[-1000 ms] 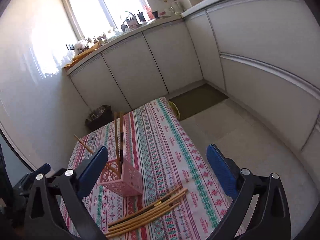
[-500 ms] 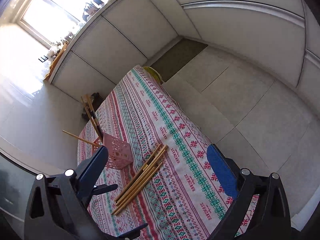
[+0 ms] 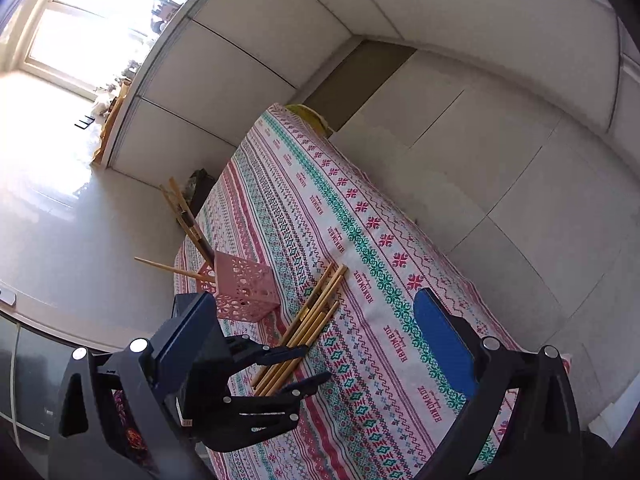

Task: Organize utensils
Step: 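Lower the left tool onto the chopstick pile and close on one chopstick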

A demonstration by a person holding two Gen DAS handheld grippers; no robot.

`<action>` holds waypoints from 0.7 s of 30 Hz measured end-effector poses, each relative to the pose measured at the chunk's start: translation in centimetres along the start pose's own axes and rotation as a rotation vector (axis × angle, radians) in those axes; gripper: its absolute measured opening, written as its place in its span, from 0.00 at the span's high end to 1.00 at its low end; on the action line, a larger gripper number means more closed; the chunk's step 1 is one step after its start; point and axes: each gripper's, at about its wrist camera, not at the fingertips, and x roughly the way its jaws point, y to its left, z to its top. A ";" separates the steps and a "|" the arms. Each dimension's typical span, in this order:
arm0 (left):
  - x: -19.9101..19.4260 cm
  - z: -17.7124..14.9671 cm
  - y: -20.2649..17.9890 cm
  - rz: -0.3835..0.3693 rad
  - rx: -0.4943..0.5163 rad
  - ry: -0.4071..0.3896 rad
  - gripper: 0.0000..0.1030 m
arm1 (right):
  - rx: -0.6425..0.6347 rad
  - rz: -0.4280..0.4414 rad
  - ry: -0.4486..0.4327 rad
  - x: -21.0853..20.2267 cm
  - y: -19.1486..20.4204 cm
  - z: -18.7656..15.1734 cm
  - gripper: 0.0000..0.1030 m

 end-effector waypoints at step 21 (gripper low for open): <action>1.8 1.4 2.8 -0.065 0.002 0.116 0.82 | 0.025 -0.024 0.056 0.9 -1.1 0.2 0.07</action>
